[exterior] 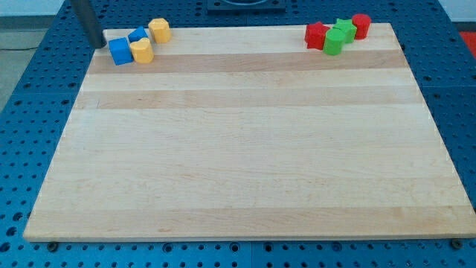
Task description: Move the hexagon to the center
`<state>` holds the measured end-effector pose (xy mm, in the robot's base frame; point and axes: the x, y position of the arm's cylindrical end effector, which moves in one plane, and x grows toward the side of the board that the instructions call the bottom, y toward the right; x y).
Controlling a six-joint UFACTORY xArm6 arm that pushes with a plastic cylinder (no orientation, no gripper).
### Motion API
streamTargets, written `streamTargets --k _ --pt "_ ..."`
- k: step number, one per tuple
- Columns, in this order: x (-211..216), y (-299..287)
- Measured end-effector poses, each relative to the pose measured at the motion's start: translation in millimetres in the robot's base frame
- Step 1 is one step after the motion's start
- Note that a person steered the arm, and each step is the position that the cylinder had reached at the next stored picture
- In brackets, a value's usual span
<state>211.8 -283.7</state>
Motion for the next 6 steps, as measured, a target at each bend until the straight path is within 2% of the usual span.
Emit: streamTargets --k 1,2,4,5,6 --pt "-20.6 17.8" --pt "-20.9 29.3" --pt "-20.2 95.0" --pt "-19.6 144.3" --pt "20.1 232.6"
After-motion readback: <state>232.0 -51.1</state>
